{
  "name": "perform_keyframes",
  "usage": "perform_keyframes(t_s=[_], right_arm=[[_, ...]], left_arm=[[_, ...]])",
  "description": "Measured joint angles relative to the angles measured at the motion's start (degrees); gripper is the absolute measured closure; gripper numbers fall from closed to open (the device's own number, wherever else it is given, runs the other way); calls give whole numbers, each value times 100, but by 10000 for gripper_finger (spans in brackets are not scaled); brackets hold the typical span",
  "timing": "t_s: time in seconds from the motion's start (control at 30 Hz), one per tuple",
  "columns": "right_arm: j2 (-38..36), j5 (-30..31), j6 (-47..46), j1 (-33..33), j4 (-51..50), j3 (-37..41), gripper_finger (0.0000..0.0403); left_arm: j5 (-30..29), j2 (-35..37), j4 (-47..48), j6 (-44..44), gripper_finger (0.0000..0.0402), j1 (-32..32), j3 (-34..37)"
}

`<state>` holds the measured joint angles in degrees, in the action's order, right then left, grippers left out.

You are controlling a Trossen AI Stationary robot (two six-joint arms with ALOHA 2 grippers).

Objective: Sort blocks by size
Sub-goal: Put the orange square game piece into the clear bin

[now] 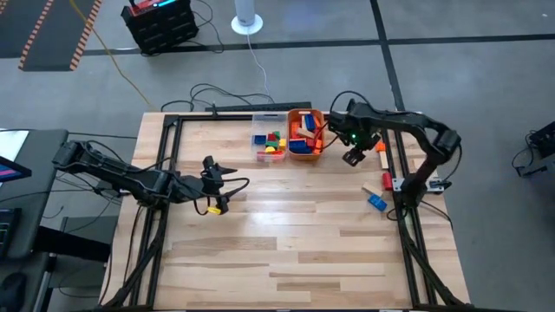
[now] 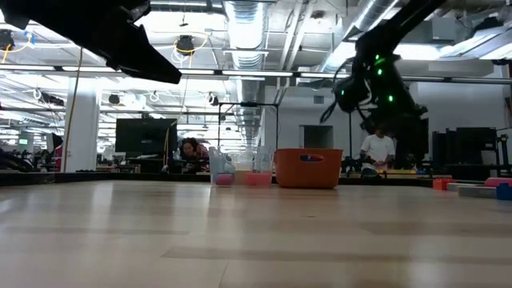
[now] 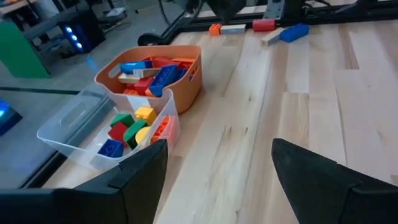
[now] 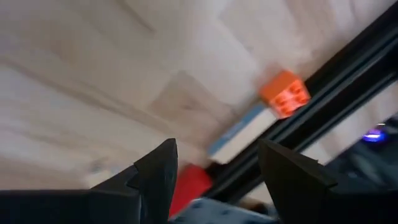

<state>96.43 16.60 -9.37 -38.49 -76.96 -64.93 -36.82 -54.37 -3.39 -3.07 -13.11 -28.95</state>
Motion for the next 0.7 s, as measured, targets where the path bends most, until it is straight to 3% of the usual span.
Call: perform_keyframes(t_s=[0.53,0.7], right_arm=[[1531,1602,1785,-639,97,-119,147],[1704,1632,1979,-843,101,-129,147]], left_arm=[[-2,-1,95,148,121,68,0],[-2,-2,104,157,121,68,0]])
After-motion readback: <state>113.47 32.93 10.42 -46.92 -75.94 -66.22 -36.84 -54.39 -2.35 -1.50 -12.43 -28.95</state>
